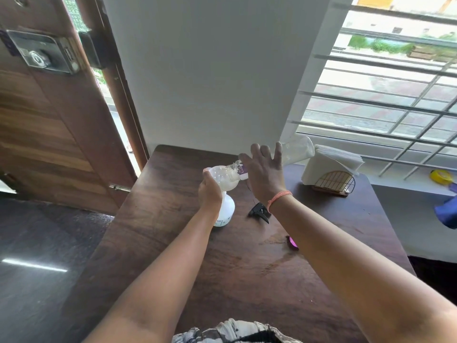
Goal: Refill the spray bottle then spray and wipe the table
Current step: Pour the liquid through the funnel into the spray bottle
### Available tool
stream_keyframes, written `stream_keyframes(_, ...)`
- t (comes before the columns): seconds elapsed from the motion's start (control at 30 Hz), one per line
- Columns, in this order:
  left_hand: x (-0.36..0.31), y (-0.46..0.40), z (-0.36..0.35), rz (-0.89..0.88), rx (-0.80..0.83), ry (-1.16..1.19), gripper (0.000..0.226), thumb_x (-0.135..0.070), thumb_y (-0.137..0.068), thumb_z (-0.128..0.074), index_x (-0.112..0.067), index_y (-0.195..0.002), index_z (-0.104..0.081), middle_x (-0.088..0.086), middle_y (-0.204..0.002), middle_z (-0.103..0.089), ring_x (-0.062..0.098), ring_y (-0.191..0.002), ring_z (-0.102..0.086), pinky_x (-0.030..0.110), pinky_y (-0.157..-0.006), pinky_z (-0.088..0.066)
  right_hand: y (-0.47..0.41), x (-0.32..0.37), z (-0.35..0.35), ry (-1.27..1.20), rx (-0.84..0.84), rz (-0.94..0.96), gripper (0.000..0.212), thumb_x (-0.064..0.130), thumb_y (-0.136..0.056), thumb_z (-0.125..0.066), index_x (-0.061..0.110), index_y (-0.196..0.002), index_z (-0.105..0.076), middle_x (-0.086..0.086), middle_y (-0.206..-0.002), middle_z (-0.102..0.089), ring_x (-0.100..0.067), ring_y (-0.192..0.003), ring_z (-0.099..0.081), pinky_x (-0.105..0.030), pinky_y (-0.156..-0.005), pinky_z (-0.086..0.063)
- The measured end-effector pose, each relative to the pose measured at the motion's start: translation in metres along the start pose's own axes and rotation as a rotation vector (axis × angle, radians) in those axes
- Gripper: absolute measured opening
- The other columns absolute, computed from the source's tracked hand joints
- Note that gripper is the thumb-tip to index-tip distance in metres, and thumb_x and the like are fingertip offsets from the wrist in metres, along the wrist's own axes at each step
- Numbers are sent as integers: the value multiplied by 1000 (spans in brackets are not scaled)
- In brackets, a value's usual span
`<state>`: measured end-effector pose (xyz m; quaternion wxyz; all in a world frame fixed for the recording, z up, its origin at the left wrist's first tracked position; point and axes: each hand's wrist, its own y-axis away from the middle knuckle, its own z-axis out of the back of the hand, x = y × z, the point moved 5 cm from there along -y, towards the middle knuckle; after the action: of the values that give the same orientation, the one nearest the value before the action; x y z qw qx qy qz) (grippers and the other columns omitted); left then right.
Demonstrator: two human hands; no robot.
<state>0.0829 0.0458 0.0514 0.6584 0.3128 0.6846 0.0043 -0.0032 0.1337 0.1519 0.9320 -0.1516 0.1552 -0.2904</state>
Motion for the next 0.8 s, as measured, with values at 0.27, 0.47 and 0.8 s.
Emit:
stream_keyframes(0.27, -1, -1, 1, -42, 7, -22, 49, -52, -96, -28, -23, -112, -64, 3, -111, -67, 24, -104, -62, 39, -100, -47, 4, 9, 2, 200, -110, 165, 60, 5, -69, -40, 20, -123, -61, -6, -114, -57, -32, -108, -54, -59, -111, -11)
stream_keyframes(0.47, -1, -1, 2, -39, 10, -16, 54, -53, -96, -28, -18, -117, -64, 5, -113, -68, 23, -105, -62, 39, -99, -47, 3, 8, -3, 264, -77, 197, 70, 7, -65, -68, 25, -132, -54, -3, -119, -53, -31, -113, -50, -60, -113, -7)
stream_keyframes(0.8, 0, -5, -1, -35, 1, 27, 42, -46, -97, -31, -24, -101, -66, 1, -104, -70, 20, -96, -63, 34, -89, -49, -9, 10, 20, 199, -222, 287, 45, 1, -73, -35, 19, -104, -62, -4, -106, -57, -33, -107, -54, -56, -116, -8)
